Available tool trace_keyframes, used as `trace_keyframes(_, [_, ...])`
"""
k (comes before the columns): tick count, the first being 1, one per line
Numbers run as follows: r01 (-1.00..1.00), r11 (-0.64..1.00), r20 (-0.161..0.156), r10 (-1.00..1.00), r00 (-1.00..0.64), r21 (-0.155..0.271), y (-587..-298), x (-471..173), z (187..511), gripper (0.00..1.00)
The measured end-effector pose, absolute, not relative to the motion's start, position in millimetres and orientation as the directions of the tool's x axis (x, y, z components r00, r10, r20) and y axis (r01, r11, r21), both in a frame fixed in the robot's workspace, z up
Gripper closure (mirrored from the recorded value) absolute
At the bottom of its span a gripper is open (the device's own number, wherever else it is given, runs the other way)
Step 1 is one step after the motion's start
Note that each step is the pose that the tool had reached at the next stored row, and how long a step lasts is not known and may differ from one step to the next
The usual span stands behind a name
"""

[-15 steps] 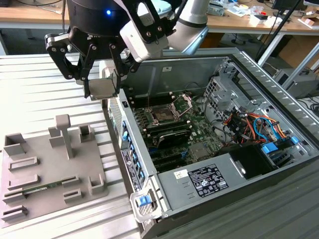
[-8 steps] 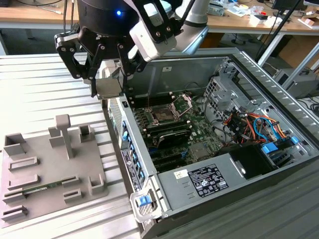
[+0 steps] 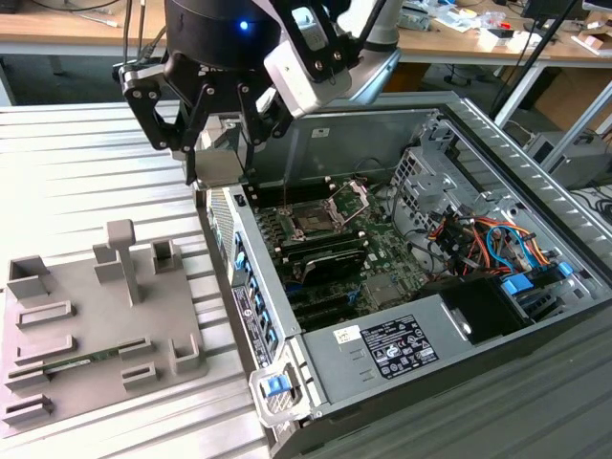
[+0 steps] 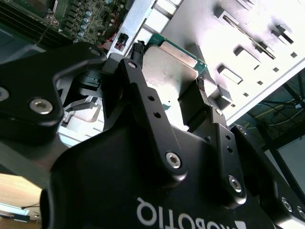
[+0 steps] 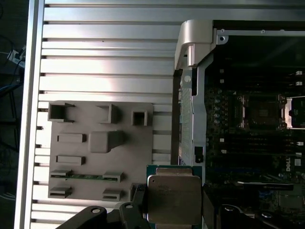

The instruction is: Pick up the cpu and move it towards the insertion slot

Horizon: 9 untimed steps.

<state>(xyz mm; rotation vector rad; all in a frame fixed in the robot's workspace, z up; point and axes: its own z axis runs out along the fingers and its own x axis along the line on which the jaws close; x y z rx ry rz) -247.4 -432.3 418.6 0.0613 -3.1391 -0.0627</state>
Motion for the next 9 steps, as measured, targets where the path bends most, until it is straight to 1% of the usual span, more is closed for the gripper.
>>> trace_keyframes(9, [-0.039,0.998,0.0,-0.039,-0.999,0.04,-432.3,-238.6,418.6,0.45])
